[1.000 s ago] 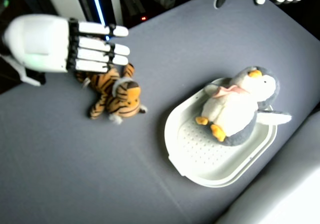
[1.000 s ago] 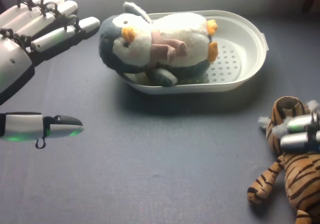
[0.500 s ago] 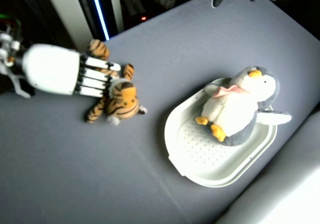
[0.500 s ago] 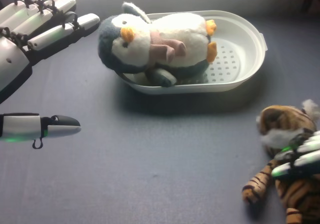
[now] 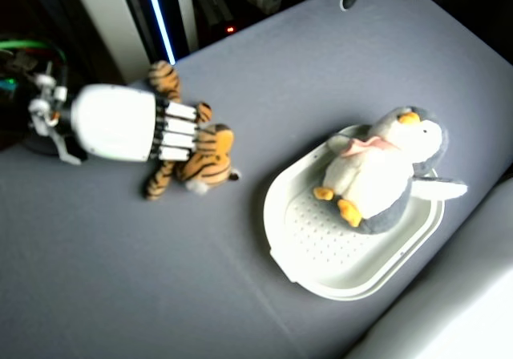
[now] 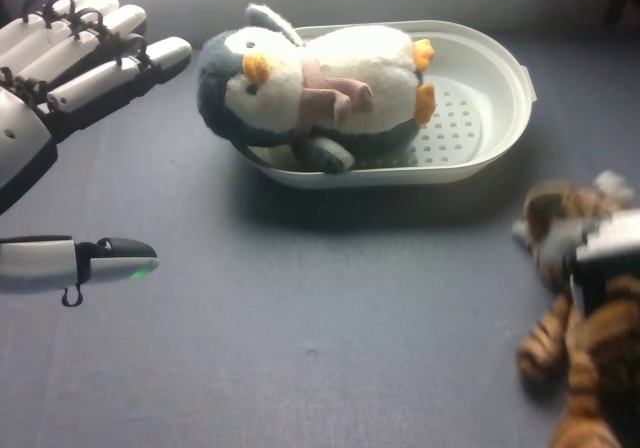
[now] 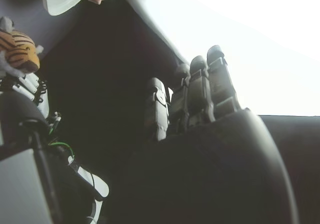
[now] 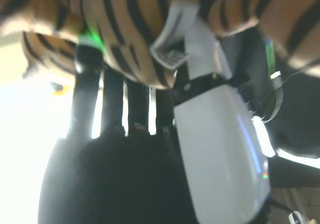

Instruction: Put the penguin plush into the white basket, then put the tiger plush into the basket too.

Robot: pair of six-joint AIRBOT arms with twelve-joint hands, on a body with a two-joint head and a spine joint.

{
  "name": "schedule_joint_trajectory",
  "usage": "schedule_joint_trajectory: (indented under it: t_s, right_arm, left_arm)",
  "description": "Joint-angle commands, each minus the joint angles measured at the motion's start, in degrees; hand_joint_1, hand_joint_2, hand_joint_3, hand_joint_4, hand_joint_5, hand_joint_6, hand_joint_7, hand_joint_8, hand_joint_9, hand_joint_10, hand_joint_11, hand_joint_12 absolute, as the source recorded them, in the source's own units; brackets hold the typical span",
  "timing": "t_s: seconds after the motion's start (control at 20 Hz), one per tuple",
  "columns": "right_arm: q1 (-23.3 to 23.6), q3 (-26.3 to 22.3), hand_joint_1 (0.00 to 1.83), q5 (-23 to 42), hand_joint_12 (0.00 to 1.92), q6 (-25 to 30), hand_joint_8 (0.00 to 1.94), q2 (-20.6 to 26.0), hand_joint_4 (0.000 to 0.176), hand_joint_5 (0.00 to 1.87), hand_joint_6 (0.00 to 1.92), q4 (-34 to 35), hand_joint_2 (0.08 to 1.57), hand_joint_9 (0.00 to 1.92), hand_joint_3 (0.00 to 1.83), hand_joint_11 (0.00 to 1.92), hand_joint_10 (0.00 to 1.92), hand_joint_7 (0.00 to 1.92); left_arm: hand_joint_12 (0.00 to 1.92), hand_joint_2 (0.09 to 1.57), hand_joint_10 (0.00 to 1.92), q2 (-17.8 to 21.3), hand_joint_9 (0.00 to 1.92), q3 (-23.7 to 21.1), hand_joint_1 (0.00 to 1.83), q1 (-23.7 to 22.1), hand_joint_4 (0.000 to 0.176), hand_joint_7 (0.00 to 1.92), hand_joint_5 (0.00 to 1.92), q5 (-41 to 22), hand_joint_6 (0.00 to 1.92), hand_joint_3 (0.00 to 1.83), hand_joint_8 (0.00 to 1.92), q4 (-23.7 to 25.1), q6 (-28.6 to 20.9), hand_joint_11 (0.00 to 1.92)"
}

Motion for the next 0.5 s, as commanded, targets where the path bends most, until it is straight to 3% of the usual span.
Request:
schedule_joint_trajectory:
  t_s: [0.0, 0.05, 0.1, 0.15, 0.2, 0.25, 0.3, 0.35, 0.45]
  right_arm:
    - [1.7, 0.1, 1.18, 11.5, 1.44, -0.6, 1.44, 0.5, 0.0, 0.82, 1.37, 3.5, 1.26, 0.67, 0.0, 0.68, 1.29, 0.61]
    - [3.5, 0.2, 1.28, 13.5, 1.53, -2.6, 1.51, 0.5, 0.0, 0.72, 1.49, 5.2, 1.28, 0.63, 0.01, 0.55, 1.55, 0.57]
    - [5.2, 0.6, 1.3, 14.1, 1.64, -3.4, 1.54, 0.1, 0.0, 0.71, 1.5, 6.2, 1.29, 0.63, 0.0, 0.56, 1.63, 0.54]
    - [7.2, 1.5, 1.17, 14.2, 1.7, -4.4, 1.5, -0.6, 0.0, 0.73, 1.48, 7.1, 1.29, 0.71, 0.0, 0.7, 1.62, 0.61]
    - [9.4, 3.0, 1.19, 14.1, 1.66, -4.5, 1.42, -1.9, 0.0, 0.86, 1.28, 7.6, 1.24, 0.74, 0.0, 0.68, 1.46, 0.66]
    - [12.1, 4.9, 1.19, 13.2, 1.66, -4.5, 1.42, -3.5, 0.0, 0.86, 1.28, 8.0, 1.24, 0.74, 0.0, 0.68, 1.46, 0.66]
    - [14.3, 6.3, 1.19, 12.0, 1.58, -4.5, 1.33, -4.6, 0.0, 0.83, 1.41, 8.0, 1.24, 0.73, 0.0, 0.7, 1.33, 0.68]
    - [17.4, 8.3, 1.3, 9.6, 1.68, -4.5, 1.42, -6.2, 0.0, 0.76, 1.49, 8.0, 1.23, 0.77, 0.0, 0.75, 1.49, 0.73]
    - [22.9, 12.6, 1.34, 4.2, 1.77, -4.5, 1.34, -9.5, 0.0, 0.74, 1.45, 7.4, 1.19, 0.66, 0.0, 0.61, 1.61, 0.8]
  left_arm:
    - [0.01, 0.88, 0.0, 0.1, 0.0, 0.0, 0.78, -0.1, 0.145, 0.05, 0.13, -8.2, 0.0, 0.0, 0.0, -0.5, -0.3, 0.0]
    - [0.01, 0.87, 0.0, 0.0, 0.0, 0.0, 0.79, 0.0, 0.139, 0.05, 0.13, -8.3, 0.0, 0.0, 0.0, -0.6, -0.3, 0.0]
    - [0.0, 0.88, 0.0, -0.1, 0.0, 0.0, 0.8, 0.0, 0.137, 0.05, 0.13, -8.2, 0.0, 0.0, 0.0, -0.6, -0.3, 0.0]
    - [0.0, 0.87, 0.0, -0.2, 0.0, 0.0, 0.81, 0.0, 0.137, 0.05, 0.13, -8.2, 0.0, 0.0, 0.0, -0.7, -0.3, 0.01]
    - [0.01, 0.88, 0.0, -0.2, 0.0, 0.0, 0.81, 0.1, 0.131, 0.05, 0.13, -8.2, 0.0, 0.0, 0.0, -0.7, -0.3, 0.01]
    - [0.01, 0.88, 0.0, -0.2, 0.0, 0.0, 0.81, 0.2, 0.131, 0.05, 0.13, -8.2, 0.0, 0.0, 0.0, -0.7, -0.3, 0.01]
    - [0.01, 0.88, 0.0, -0.2, 0.0, 0.0, 0.84, 0.2, 0.131, 0.05, 0.12, -8.1, 0.0, 0.0, 0.0, -0.7, -0.4, 0.01]
    - [0.01, 0.87, 0.0, -0.4, 0.01, 0.2, 0.83, 0.2, 0.133, 0.05, 0.12, -8.0, 0.0, 0.0, 0.0, -0.7, -0.4, 0.01]
    - [0.01, 0.87, 0.01, -1.0, 0.02, 0.6, 0.83, 0.2, 0.132, 0.06, 0.13, -7.6, 0.0, 0.0, 0.01, -0.7, -0.7, 0.02]
